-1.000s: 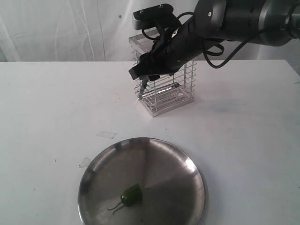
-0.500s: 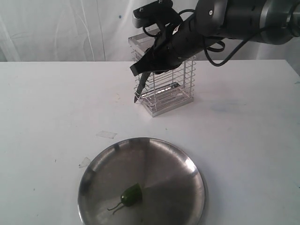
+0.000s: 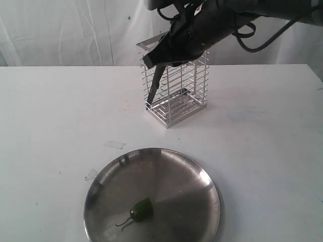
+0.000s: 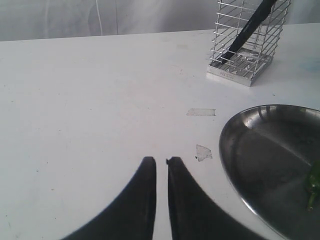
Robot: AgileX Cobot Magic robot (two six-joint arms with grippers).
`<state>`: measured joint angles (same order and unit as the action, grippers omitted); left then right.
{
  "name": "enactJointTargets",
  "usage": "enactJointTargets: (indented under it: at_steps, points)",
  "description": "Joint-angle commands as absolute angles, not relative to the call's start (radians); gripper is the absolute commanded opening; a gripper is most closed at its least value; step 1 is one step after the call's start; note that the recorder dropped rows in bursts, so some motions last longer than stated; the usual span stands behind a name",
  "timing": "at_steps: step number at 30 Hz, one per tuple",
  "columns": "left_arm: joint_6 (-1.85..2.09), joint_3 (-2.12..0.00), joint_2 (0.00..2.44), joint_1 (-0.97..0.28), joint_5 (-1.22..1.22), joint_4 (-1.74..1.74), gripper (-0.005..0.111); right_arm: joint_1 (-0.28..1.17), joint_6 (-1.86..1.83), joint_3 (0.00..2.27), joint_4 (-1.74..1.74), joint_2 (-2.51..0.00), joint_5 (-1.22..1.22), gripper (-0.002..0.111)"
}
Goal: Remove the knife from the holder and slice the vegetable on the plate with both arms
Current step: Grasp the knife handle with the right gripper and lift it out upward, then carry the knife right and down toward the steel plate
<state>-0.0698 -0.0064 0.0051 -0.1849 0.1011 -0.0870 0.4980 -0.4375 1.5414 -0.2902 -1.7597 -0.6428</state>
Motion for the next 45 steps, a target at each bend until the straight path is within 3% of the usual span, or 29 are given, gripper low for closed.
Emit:
enactJointTargets:
  at_steps: [1, 26, 31, 40, 45]
  points:
    - [-0.07, 0.0, 0.0, -0.18, 0.099, -0.091, 0.016, 0.499, -0.416, 1.547, -0.27, -1.706, -0.652, 0.013]
    - [-0.07, 0.0, 0.0, -0.18, 0.099, -0.091, 0.016, 0.502, -0.308, 1.506, -0.213, -1.341, -0.903, 0.013]
    - [-0.07, 0.0, 0.0, -0.18, 0.099, -0.091, 0.016, 0.552, -0.277, 1.337, -0.211, -1.187, -0.864, 0.013]
    - [-0.07, 0.0, 0.0, -0.18, 0.099, -0.091, 0.016, 0.611, -0.145, 0.858, -0.208, -0.772, -0.499, 0.013]
    - [-0.07, 0.0, 0.0, -0.18, 0.099, -0.091, 0.016, 0.611, -0.106, 0.603, -0.228, -0.575, -0.372, 0.006]
